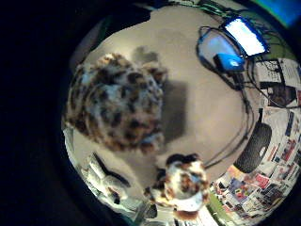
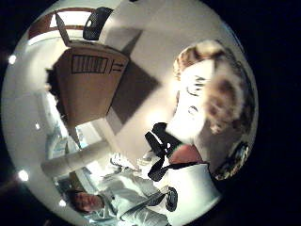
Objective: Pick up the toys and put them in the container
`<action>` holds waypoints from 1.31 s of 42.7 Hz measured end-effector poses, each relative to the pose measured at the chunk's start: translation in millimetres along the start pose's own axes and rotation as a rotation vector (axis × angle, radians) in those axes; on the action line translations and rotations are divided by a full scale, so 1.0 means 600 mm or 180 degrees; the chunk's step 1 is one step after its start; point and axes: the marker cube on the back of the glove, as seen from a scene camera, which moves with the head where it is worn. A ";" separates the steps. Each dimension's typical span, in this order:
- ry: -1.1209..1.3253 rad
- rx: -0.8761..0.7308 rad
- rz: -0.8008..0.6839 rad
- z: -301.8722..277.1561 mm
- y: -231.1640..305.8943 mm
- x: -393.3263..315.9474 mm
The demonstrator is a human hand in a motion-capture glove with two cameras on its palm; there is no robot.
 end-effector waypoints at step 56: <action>0.0604 0.0580 -0.0216 -0.104 0.067 -0.054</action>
